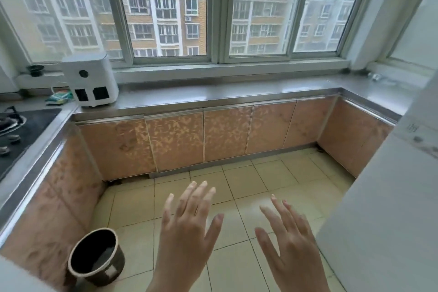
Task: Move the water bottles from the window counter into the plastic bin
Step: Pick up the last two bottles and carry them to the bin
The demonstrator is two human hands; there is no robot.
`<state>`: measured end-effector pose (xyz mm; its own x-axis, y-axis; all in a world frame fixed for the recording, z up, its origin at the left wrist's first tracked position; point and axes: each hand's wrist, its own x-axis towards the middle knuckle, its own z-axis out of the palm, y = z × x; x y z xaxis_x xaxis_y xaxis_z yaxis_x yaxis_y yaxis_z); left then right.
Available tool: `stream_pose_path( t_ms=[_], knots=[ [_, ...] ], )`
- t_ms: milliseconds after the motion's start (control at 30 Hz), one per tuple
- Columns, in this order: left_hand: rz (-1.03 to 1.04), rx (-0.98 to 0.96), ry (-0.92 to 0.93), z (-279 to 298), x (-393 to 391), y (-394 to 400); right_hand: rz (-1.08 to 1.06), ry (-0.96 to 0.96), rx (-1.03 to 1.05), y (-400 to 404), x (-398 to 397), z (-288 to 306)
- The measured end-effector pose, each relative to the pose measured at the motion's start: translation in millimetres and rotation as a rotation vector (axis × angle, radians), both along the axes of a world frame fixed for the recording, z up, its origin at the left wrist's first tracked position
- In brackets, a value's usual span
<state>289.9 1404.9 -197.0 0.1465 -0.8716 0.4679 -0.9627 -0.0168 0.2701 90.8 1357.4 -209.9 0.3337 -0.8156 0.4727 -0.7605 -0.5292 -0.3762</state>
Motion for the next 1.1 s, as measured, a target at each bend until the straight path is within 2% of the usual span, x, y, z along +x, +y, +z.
stream_pose_path(
  t_ms=[233,533,833,1100],
  knots=[
    [-0.169,0.013,-0.011,-16.7,-0.4,-174.7,-0.163,-0.008,0.015,-140.4,-8.4,-22.5],
    [-0.365,-0.024,-0.039,-7.4,-24.7,-392.7,-0.372,-0.011,0.025,-312.9,-28.9,-4.8],
    [-0.481,-0.048,-0.071,-14.5,-87.8,-584.0,-0.496,-0.036,0.057,-480.1,-85.4,-21.6],
    [-0.529,-0.051,-0.078,-8.0,-179.9,-767.4,-0.527,-0.012,0.076,-661.0,-173.9,-22.2]
  ],
)
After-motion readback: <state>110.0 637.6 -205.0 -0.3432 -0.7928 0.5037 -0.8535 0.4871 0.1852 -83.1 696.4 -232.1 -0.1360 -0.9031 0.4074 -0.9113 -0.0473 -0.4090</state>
